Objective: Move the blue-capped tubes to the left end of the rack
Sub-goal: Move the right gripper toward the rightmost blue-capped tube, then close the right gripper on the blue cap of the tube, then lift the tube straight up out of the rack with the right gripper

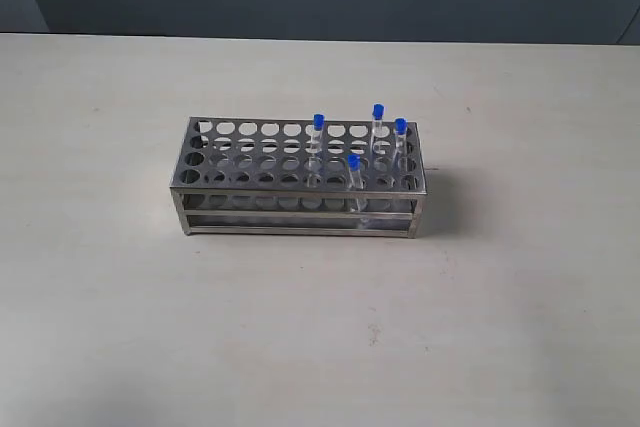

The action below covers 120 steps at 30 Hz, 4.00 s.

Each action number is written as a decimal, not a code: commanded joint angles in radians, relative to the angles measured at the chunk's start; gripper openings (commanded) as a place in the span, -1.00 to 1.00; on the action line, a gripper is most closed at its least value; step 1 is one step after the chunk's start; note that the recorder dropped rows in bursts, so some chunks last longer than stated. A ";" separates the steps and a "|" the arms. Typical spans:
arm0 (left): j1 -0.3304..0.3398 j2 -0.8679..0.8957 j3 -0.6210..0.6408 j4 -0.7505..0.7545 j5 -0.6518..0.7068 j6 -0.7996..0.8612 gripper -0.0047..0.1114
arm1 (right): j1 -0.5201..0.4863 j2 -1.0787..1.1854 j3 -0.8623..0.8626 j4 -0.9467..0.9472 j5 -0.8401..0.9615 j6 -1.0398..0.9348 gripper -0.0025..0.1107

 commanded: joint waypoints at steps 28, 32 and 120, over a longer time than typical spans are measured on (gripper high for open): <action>-0.007 -0.005 -0.005 0.000 -0.002 -0.005 -0.90 | 0.040 1.302 -0.974 0.022 0.118 -0.499 -0.87; -0.007 -0.005 -0.005 0.000 -0.002 -0.005 -0.90 | 0.124 1.473 -0.969 0.018 0.074 -0.499 -0.48; -0.007 -0.005 -0.005 0.000 -0.002 -0.005 -0.90 | 0.549 1.611 -1.025 -0.338 -0.348 -0.350 -0.95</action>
